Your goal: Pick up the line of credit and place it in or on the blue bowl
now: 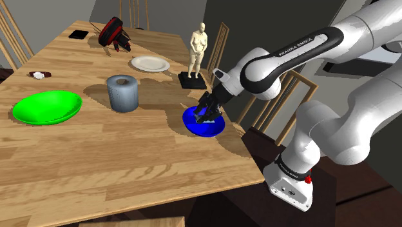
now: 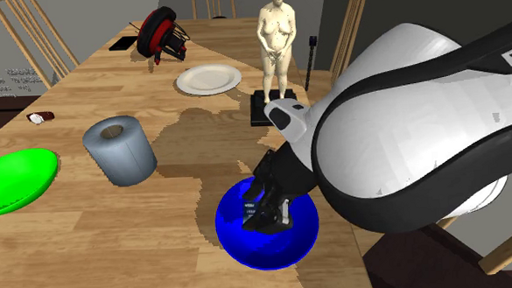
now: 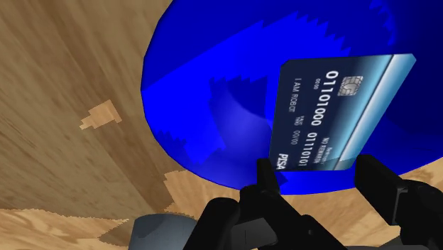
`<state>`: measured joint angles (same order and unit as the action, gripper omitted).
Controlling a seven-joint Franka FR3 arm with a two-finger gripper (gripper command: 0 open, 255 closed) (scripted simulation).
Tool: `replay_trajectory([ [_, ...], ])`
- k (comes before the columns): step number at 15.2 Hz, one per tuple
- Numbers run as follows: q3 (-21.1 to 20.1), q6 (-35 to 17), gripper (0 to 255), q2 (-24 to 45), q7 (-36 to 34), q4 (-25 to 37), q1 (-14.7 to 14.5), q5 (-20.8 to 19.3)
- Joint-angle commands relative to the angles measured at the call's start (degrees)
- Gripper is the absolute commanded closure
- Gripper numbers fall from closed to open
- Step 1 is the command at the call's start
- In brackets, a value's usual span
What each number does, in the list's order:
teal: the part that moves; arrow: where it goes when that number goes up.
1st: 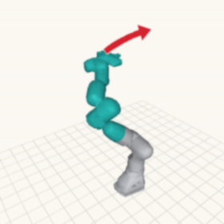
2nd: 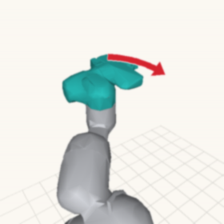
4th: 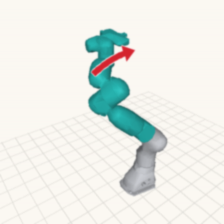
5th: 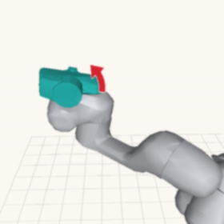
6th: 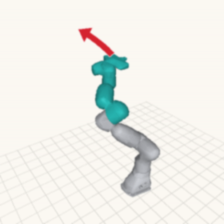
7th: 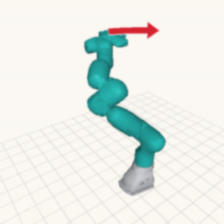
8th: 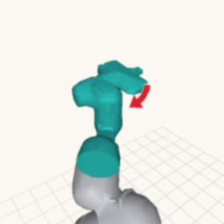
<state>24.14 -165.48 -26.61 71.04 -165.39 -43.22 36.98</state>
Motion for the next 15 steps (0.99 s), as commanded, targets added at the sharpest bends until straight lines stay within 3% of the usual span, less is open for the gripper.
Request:
replay_trajectory([
  [1,0.03,-0.03,255,0.03,0.03,0.01,-0.04,0.03],
  [2,0.01,-0.01,255,0.01,0.01,0.0,-0.02,0.02],
  [3,0.01,-0.01,0,0.01,0.01,0.0,-0.02,0.02],
  [8,0.01,-0.01,0,0.01,0.01,0.0,-0.02,0.02],
  [10,-4.68,5.4,0,-5.45,-4.46,-1.24,7.69,-5.88],
  [12,-7.29,10.56,0,-10.29,-7.19,-1.73,12.84,-9.72],
  [15,-7.29,10.56,0,-10.29,-7.19,-1.73,12.85,-9.72],
])
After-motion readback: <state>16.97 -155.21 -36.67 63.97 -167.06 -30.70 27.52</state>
